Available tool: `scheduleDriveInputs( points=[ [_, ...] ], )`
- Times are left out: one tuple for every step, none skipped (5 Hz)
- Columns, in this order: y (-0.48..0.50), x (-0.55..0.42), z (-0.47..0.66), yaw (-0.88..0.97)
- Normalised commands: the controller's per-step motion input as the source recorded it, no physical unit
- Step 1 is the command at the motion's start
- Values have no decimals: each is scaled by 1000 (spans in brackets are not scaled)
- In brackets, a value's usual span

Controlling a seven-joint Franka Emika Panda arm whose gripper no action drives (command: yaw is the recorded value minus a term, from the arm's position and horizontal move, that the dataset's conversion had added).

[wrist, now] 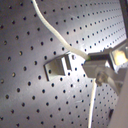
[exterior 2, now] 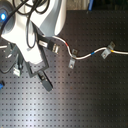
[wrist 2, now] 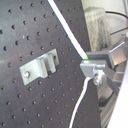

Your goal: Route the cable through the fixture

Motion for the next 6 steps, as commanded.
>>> scheduleDriveInputs(
  points=[
    [-126, -9, -2, 49],
    [-27, 12, 0, 0],
    [173, -198, 54, 477],
    [281, -97, 148, 543],
    [392, 14, 201, 529],
    [344, 14, 277, 569]
  ],
)
